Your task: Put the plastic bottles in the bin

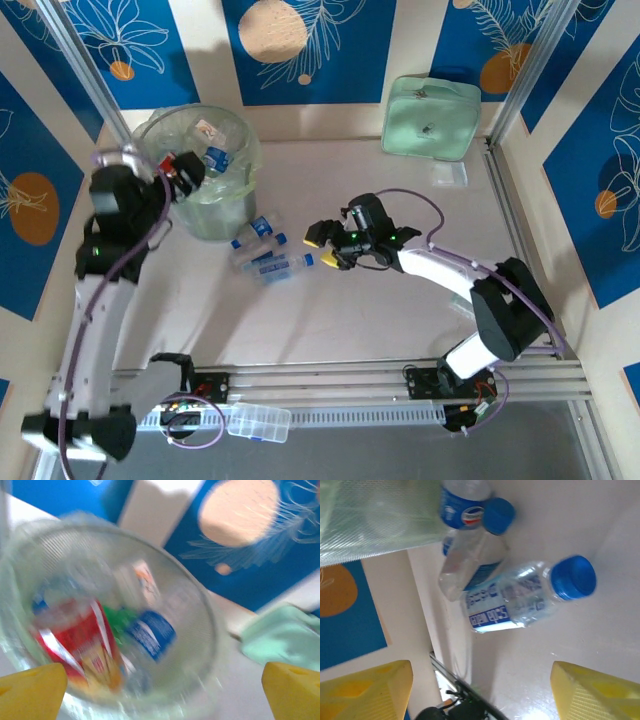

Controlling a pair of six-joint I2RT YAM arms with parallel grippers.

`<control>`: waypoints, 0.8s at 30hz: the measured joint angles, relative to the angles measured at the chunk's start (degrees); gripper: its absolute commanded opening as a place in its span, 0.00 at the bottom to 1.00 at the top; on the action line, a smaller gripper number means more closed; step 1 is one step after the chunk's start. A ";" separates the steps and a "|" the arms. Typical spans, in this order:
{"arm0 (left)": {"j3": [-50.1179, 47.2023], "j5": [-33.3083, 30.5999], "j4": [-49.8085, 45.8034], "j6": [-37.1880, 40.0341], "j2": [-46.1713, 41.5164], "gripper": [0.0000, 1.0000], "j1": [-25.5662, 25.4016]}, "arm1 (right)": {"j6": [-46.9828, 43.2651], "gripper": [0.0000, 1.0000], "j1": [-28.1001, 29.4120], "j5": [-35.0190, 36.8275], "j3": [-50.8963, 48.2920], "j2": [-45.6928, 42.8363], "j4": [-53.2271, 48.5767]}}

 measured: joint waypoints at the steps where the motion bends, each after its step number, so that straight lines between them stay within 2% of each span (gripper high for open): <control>1: -2.14 1.73 -0.04 -1.29 -1.66 0.99 -0.50 | 2.43 0.72 0.00 0.07 -0.35 1.01 0.55; 4: -4.24 2.93 0.07 -1.81 -2.67 0.99 -5.53 | 7.96 0.72 0.04 0.35 -0.57 3.56 1.75; 7: -7.56 0.87 -0.66 0.09 -4.15 0.99 -12.92 | 12.33 0.72 0.13 0.72 -0.55 6.27 3.06; 9: -10.80 0.11 -1.75 0.50 -6.73 0.99 -15.61 | 14.99 0.72 0.24 0.96 -0.55 8.33 4.07; 17: -18.91 -0.83 -8.39 0.35 -12.68 0.99 -16.04 | 21.81 0.72 1.75 2.73 0.85 15.39 5.57; 24: -19.56 -1.16 -11.43 2.49 -14.84 0.96 -16.04 | 25.18 0.67 1.86 3.34 3.04 18.53 7.85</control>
